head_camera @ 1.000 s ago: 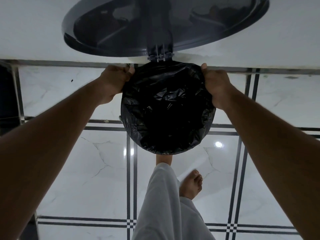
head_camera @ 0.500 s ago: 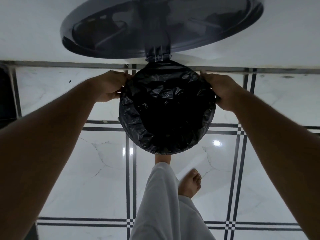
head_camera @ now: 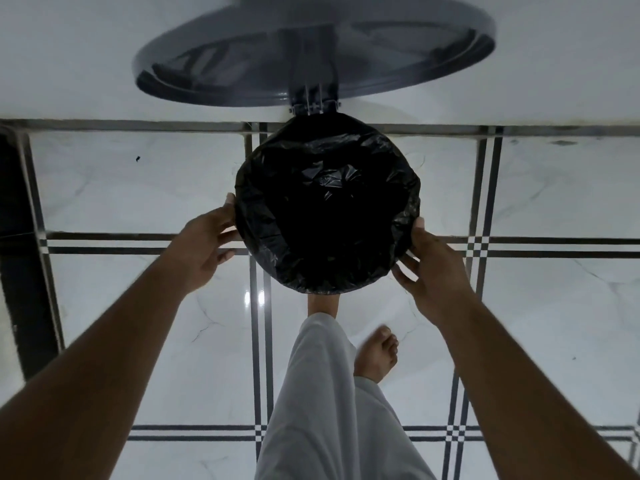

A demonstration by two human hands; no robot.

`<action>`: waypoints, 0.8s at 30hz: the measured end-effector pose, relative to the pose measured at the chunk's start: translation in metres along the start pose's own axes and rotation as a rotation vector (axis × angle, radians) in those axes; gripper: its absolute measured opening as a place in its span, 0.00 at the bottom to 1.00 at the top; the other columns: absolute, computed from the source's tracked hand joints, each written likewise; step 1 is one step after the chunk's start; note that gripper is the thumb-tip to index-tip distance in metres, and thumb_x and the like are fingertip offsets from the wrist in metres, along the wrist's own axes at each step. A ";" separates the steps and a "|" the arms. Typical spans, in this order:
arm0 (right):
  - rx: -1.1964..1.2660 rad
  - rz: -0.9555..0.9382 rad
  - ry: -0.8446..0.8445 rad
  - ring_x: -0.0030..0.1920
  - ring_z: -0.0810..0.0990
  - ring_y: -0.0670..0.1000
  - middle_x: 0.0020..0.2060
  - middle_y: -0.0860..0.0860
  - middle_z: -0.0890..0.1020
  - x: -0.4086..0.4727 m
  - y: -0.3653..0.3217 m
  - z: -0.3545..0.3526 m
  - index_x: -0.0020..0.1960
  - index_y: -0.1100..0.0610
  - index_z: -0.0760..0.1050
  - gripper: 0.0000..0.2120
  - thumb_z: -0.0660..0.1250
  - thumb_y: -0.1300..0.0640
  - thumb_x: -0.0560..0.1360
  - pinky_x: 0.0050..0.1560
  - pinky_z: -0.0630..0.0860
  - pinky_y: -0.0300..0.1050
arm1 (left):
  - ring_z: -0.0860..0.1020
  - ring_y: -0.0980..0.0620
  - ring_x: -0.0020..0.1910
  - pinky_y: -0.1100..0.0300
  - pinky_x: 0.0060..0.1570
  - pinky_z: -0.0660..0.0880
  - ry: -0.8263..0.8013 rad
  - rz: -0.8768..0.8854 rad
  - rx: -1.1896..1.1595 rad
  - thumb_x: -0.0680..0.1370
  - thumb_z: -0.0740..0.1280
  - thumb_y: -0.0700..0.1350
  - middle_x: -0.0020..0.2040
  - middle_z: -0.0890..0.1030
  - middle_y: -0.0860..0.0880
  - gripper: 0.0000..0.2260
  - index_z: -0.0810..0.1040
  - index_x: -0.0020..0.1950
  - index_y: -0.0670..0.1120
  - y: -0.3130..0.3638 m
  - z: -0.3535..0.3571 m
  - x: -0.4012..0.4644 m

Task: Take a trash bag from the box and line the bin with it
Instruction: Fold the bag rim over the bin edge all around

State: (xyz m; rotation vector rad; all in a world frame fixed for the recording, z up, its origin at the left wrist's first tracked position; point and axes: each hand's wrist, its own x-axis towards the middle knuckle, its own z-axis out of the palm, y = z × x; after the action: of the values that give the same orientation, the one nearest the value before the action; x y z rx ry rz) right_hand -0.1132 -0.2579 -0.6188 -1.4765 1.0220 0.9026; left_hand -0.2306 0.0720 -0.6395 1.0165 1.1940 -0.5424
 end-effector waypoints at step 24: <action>0.021 0.137 -0.048 0.39 0.78 0.48 0.38 0.48 0.79 0.024 -0.014 0.005 0.49 0.52 0.81 0.06 0.67 0.56 0.83 0.51 0.76 0.44 | 0.79 0.44 0.51 0.37 0.75 0.74 -0.028 -0.070 0.062 0.84 0.62 0.40 0.46 0.82 0.46 0.11 0.85 0.56 0.45 0.008 -0.004 0.015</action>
State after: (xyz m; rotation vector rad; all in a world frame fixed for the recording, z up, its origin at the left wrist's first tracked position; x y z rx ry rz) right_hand -0.0916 -0.2549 -0.6372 -1.3738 1.1040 1.0165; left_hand -0.2213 0.0817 -0.6509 1.0187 1.1974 -0.6502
